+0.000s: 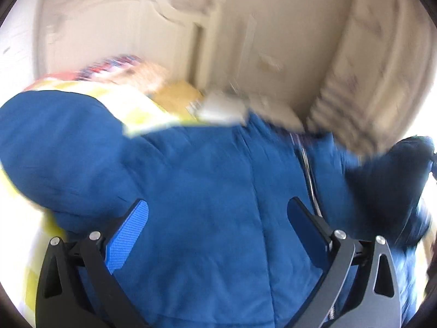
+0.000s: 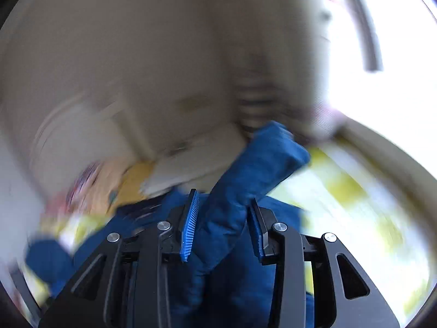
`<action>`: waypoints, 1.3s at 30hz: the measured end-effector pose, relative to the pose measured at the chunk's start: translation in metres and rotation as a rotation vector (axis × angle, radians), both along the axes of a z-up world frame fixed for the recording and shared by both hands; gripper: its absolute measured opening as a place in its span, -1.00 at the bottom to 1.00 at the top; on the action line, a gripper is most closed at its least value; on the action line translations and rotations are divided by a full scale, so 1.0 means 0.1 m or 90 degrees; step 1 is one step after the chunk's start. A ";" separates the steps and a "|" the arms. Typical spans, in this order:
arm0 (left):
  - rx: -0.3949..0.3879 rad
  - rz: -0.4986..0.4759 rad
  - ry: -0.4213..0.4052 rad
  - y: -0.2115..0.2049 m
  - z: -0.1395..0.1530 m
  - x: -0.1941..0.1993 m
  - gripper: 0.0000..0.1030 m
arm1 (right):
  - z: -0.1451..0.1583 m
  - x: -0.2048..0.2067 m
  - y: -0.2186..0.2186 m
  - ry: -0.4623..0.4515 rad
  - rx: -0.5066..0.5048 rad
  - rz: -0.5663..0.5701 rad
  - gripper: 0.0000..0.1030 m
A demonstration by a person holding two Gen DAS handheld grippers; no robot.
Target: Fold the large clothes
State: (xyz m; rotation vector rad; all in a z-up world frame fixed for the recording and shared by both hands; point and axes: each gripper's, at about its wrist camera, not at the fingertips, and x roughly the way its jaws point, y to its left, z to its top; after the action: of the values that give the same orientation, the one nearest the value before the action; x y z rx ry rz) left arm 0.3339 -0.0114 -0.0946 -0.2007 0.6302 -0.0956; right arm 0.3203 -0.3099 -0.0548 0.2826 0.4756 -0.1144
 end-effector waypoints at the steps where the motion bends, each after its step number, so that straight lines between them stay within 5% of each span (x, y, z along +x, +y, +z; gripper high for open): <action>1: -0.024 0.034 -0.024 0.13 0.05 -0.04 0.95 | 0.07 0.11 0.36 0.004 -0.055 0.083 -0.27; 2: -0.037 0.054 -0.035 0.21 0.07 -0.07 0.95 | 0.08 0.24 0.83 0.031 -0.121 0.183 -0.16; 3: -0.051 0.075 -0.042 0.29 0.08 -0.08 0.95 | 0.06 0.30 1.10 0.051 -0.156 0.236 0.20; 5: -0.084 0.111 -0.037 0.46 0.07 -0.06 0.95 | 0.01 0.30 1.54 0.061 -0.221 0.294 0.50; 8: -0.118 0.117 -0.008 0.55 0.00 0.01 0.95 | -0.06 0.21 1.61 0.048 -0.221 0.314 0.49; 14: -0.179 0.013 0.044 0.45 -0.12 0.14 0.95 | -0.14 -0.34 0.65 0.062 -0.117 0.123 0.49; 19: -0.210 0.001 0.103 0.46 -0.30 0.29 0.94 | -0.78 -0.46 -0.17 0.168 -0.009 -0.060 0.49; 23: -0.158 -0.008 0.097 0.32 -0.31 0.30 0.93 | -1.09 -0.47 -0.48 0.158 0.107 -0.084 0.61; 27: -0.076 -0.049 0.073 0.05 -0.25 0.28 0.86 | -1.13 -0.62 -0.69 0.077 0.216 -0.066 0.65; 30: 0.008 -0.073 0.143 -0.22 -0.38 0.47 0.85 | -1.14 -0.74 -0.94 0.033 0.307 -0.086 0.65; 31: 0.020 -0.074 0.151 -0.24 -0.40 0.48 0.72 | -1.16 -0.75 -1.00 0.034 0.318 -0.099 0.65; 33: 0.001 -0.119 0.136 -0.27 -0.35 0.44 0.07 | -1.15 -0.72 -1.07 0.045 0.337 -0.109 0.64; 34: 0.024 -0.104 0.115 -0.27 -0.29 0.38 -0.44 | -1.14 -0.72 -1.07 0.048 0.332 -0.111 0.64; 36: 0.028 -0.090 0.068 -0.20 -0.14 0.26 -0.69 | -1.13 -0.72 -1.04 0.052 0.322 -0.108 0.64; 39: -0.056 -0.033 0.014 0.18 0.15 0.03 -0.77 | -1.13 -0.76 -1.00 0.050 0.316 -0.108 0.64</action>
State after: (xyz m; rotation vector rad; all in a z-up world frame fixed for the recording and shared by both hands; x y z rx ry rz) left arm 0.3371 0.0066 -0.0793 -0.2704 0.6543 -0.1705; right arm 0.2444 -0.4102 -0.1681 0.8077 0.5543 -0.1728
